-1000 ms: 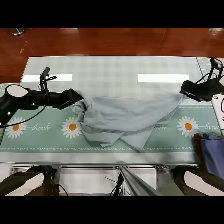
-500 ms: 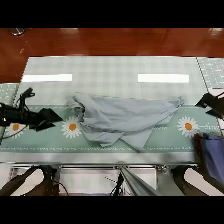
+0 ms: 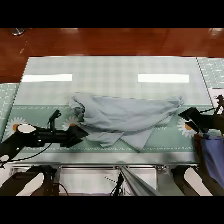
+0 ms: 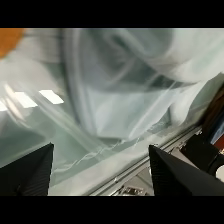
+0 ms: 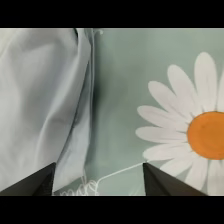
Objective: Fold the shirts.
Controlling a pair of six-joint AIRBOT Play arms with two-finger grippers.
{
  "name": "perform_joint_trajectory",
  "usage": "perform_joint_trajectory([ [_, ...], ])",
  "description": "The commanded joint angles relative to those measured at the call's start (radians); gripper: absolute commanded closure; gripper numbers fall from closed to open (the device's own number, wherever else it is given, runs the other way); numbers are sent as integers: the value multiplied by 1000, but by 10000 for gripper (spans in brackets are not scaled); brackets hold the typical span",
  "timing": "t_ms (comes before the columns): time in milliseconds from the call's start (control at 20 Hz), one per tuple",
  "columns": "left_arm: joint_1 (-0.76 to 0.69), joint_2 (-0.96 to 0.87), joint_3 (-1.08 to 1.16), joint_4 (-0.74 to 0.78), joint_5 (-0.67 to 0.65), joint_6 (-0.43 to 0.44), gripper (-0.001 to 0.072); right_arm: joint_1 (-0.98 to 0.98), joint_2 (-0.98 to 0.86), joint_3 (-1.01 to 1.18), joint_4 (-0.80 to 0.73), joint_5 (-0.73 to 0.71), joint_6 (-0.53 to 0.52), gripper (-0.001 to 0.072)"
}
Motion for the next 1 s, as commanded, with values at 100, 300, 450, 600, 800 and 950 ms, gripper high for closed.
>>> perform_joint_trajectory([
  [100,-280,-46,-20,-294,295,58,7,-2,7,-18,30,-14,-18,94],
  [300,-357,-100,15,-328,322,69,11,-2,7,-17,38,-77,-24,94],
  [450,-372,-134,96,-328,320,149,676,-2,7,-16,53,-104,-24,94],
  [600,-371,-136,170,-328,316,185,686,-1,5,-13,52,-124,-24,94],
  [800,-371,-136,227,-328,298,186,687,-1,-99,60,77,-124,-24,94],
  [950,-371,-136,234,-327,285,193,686,47,-231,144,91,-122,-24,94],
])
